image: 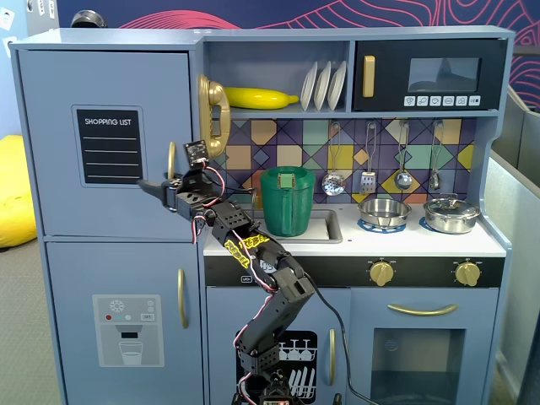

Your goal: Open the left cabinet door

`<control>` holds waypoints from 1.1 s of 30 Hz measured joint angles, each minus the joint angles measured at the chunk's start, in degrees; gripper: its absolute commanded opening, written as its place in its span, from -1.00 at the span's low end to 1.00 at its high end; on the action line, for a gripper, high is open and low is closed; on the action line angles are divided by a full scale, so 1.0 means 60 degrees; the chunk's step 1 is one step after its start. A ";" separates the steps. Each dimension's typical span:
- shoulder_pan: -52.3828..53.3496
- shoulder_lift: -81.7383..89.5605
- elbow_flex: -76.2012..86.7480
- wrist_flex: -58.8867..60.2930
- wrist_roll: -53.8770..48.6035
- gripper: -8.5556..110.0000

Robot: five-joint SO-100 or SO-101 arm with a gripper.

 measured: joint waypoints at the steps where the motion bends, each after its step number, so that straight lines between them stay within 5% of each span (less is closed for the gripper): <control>1: -0.0161 0.0103 0.0000 0.0088 0.0073 -0.52; 22: -0.1992 0.5288 0.1948 0.3970 -0.0483 -0.60; 33: 0.1377 0.6504 0.3296 0.4219 0.0615 -0.86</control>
